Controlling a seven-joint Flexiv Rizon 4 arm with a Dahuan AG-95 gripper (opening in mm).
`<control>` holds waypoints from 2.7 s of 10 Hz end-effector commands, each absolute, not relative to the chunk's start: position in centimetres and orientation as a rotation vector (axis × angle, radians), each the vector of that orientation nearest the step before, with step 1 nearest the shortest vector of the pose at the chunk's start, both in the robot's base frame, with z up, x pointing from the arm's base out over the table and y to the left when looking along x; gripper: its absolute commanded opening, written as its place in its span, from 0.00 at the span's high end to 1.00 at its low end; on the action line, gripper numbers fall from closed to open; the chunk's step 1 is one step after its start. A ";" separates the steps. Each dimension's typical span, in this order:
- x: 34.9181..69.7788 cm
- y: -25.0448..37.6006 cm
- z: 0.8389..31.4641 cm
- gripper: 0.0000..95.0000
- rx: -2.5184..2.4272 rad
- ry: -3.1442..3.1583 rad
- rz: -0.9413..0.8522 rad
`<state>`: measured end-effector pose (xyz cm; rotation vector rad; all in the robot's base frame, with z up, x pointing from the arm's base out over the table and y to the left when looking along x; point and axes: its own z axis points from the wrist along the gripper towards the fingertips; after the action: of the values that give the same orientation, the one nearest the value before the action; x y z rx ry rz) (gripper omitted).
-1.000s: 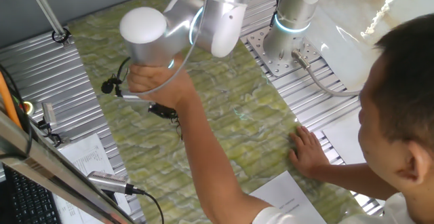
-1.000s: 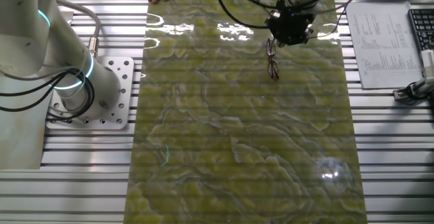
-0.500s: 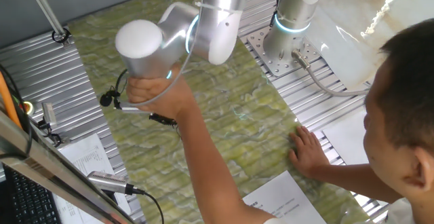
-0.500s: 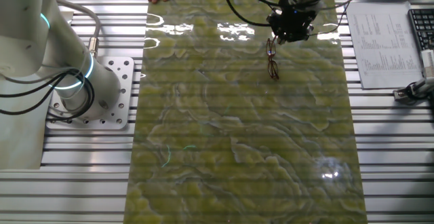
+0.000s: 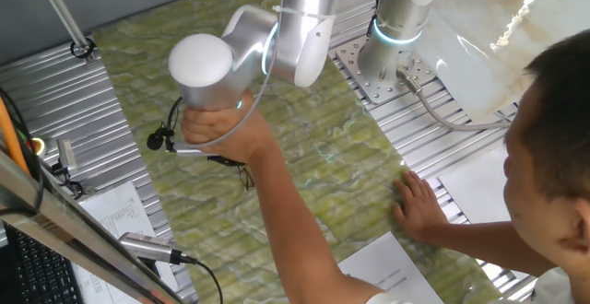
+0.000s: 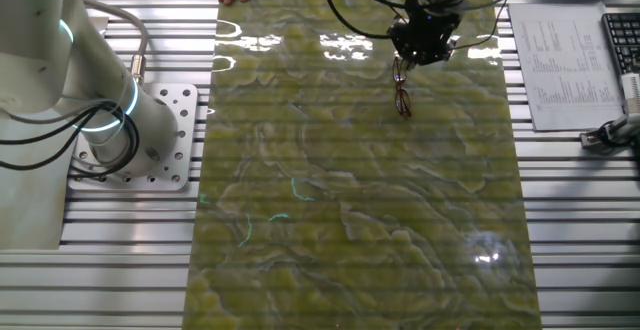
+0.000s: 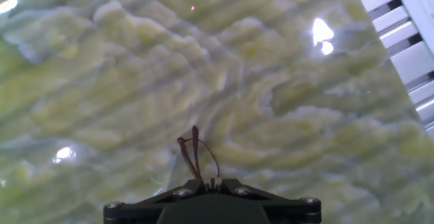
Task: Unfold the leg of the glasses (with one hand)
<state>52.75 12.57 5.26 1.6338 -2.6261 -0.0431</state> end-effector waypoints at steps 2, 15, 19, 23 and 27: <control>53.3 14.9 3.6 1.00 1.661 -2.615 -0.041; 55.1 17.9 3.1 1.00 1.699 -2.587 -0.021; 55.0 17.6 2.4 1.00 1.696 -2.574 0.017; 55.3 17.5 3.1 1.00 1.708 -2.563 0.010; 55.2 17.0 3.0 1.00 1.760 -2.532 -0.009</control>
<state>54.72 15.42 5.95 1.7619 -2.5363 -0.0004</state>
